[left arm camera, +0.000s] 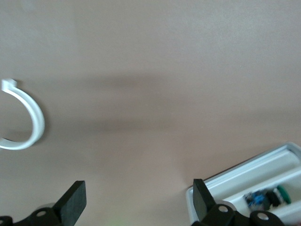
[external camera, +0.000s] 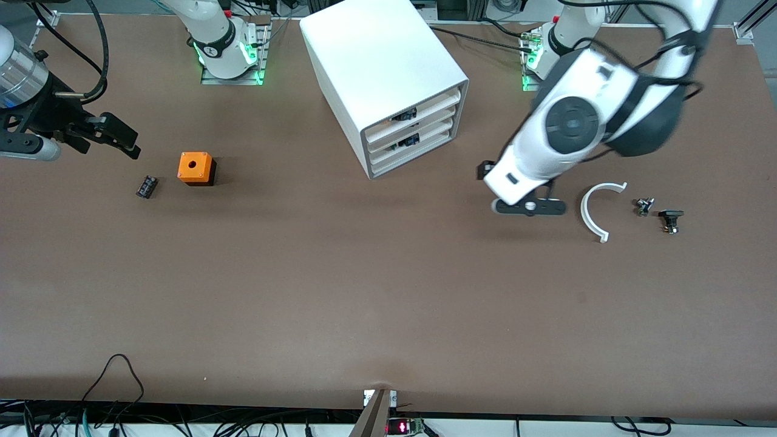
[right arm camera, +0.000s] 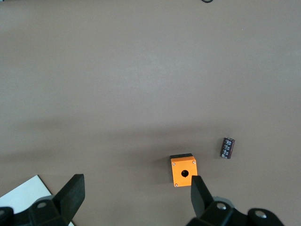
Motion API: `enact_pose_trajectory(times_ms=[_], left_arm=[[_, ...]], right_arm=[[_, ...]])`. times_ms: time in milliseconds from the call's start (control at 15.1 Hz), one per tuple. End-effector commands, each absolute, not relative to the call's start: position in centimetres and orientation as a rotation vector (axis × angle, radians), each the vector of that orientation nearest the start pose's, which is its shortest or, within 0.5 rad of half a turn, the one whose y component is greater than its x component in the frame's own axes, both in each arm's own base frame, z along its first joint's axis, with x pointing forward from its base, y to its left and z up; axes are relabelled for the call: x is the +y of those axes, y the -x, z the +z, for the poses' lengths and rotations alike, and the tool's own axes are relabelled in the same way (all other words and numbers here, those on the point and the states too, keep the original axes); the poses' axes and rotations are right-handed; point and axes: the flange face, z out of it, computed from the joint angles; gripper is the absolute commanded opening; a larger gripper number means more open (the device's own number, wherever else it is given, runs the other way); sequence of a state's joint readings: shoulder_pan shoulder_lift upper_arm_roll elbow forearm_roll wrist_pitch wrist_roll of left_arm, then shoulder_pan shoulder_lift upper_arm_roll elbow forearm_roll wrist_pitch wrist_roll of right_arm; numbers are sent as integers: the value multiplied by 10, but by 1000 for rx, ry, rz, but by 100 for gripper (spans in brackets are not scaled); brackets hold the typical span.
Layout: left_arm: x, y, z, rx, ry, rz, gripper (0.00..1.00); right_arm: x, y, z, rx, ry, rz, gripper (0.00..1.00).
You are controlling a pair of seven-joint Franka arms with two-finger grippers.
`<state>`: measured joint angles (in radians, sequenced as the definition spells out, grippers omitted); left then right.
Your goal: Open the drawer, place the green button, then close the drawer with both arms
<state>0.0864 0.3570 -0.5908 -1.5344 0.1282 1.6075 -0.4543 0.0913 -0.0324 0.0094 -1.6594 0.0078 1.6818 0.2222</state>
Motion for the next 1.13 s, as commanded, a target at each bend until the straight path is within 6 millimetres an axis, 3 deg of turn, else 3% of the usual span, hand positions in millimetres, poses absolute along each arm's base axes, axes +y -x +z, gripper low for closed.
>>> enact_pose_trajectory(times_ms=[0,266,531,730,1062], left_arm=[[-217,-579,513,307,3060,266,100],[-146,-573,557,386,3042,163,100],[-73,-562,560,314,3143,144,100],[-66,-548,567,303,3149,-62,100],[-39,-553,567,302,3152,-1,100]], right_arm=[[60,-552,615,166,3116,-82,100],[59,-552,614,169,3114,-79,100],[56,-553,613,164,3119,-81,100],[49,-554,613,-20,3129,-78,100],[48,-553,613,98,3128,-70,100]])
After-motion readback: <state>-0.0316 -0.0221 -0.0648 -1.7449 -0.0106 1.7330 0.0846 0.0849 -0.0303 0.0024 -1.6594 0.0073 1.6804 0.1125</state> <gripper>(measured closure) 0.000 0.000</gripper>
